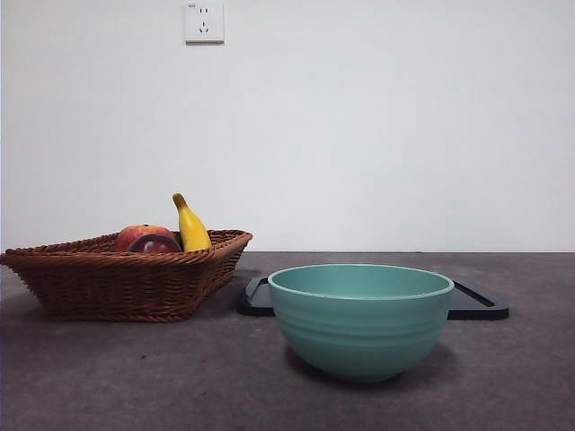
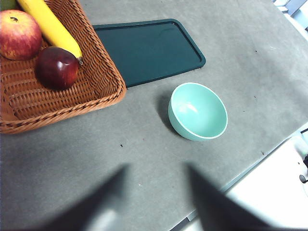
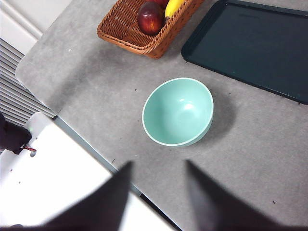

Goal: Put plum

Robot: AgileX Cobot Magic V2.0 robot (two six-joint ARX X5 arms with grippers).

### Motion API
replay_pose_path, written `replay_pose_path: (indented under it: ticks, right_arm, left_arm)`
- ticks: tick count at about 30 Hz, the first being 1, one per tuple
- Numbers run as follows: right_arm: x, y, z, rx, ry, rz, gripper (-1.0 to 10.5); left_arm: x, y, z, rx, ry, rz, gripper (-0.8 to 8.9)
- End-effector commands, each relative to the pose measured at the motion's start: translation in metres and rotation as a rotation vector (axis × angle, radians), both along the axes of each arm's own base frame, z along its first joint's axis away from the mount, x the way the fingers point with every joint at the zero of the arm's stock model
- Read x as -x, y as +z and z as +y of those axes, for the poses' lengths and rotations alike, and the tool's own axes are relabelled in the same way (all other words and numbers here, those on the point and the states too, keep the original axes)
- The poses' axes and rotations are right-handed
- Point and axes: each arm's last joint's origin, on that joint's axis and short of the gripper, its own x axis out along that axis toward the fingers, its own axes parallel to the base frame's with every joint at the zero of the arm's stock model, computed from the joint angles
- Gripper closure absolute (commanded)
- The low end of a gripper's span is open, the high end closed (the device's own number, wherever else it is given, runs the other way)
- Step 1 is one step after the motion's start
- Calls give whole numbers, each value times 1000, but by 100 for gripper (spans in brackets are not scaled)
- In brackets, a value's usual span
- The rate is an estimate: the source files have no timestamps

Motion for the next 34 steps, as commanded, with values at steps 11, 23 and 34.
replay_pose_path:
  ticks: [11, 23, 34]
  right_arm:
    - [-1, 6, 0, -4, 9, -34, 604]
    - [-2, 6, 1, -13, -1, -35, 604]
    - [-2, 6, 1, -16, -4, -32, 604]
  left_arm:
    - [1, 7, 0, 23, 11, -5, 322]
    - [-16, 7, 0, -8, 53, -15, 322]
    - [-76, 0, -8, -56, 100, -31, 322]
